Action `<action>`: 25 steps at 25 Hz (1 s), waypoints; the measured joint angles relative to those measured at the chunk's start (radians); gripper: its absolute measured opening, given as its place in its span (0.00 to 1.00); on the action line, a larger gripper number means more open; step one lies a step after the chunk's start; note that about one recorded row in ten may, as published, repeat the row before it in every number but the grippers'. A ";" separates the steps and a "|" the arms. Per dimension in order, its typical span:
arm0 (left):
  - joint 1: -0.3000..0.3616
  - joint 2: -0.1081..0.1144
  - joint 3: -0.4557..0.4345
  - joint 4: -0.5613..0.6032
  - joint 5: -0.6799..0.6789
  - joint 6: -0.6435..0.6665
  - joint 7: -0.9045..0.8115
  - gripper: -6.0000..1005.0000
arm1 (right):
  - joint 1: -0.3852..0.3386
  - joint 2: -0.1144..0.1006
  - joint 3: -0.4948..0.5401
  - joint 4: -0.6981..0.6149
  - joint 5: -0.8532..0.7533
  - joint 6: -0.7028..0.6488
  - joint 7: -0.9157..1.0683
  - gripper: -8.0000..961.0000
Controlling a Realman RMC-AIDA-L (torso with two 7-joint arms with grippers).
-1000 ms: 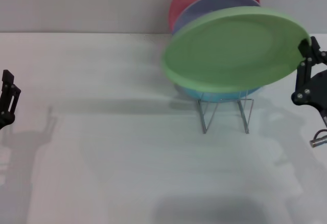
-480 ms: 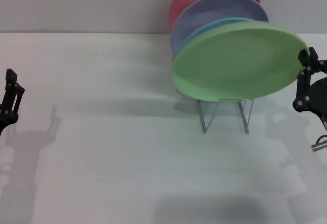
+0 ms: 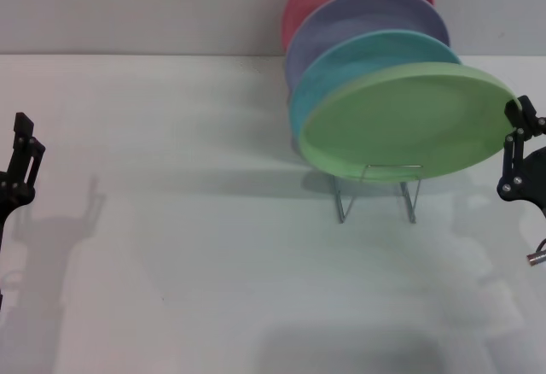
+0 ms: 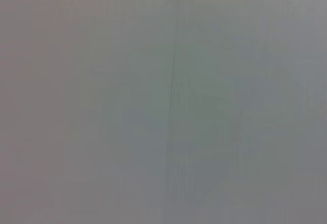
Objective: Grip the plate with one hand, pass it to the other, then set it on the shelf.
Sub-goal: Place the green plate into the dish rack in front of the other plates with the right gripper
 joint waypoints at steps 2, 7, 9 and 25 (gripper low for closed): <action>0.000 0.000 0.000 -0.001 0.000 0.000 0.000 0.83 | 0.017 0.000 0.008 -0.037 0.002 -0.023 0.000 0.03; 0.004 -0.001 0.000 -0.006 0.000 0.001 0.001 0.83 | 0.048 0.001 0.018 -0.097 0.004 -0.049 0.000 0.03; 0.006 -0.001 0.000 -0.010 0.000 0.001 0.001 0.83 | 0.058 0.001 0.019 -0.118 0.004 -0.054 -0.003 0.03; 0.001 0.000 0.000 -0.008 0.000 0.000 0.001 0.83 | 0.126 0.008 0.004 -0.253 0.000 -0.075 -0.047 0.03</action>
